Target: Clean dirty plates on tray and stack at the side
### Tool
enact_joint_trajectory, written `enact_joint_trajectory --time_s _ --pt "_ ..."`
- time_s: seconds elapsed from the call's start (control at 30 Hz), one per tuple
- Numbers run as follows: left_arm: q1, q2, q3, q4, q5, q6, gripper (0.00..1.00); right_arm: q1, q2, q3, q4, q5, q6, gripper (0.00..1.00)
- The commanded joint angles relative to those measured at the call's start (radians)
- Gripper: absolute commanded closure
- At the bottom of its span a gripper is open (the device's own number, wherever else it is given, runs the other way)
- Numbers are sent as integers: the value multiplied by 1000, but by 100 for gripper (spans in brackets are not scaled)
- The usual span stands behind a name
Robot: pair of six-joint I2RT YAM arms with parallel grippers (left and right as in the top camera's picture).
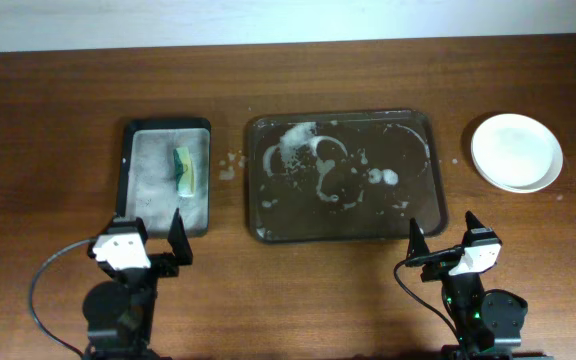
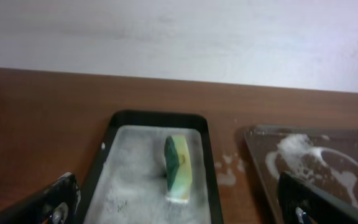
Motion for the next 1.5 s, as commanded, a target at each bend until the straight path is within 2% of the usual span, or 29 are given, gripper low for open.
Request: enact_joint_trajectory --time_s 0.0,0.67,0.8,1.47 --pt "6 -85 -60 9 19 12 1 7 -7 -9 -1 5 -3 2" --pt "8 -305 -168 10 -3 13 1 7 -7 -9 -1 5 -3 2" --pt "8 -304 -199 53 -11 13 1 7 -7 -9 -1 5 -3 2" --pt "8 -304 -234 31 -6 16 1 7 -7 -9 -1 5 -3 2"
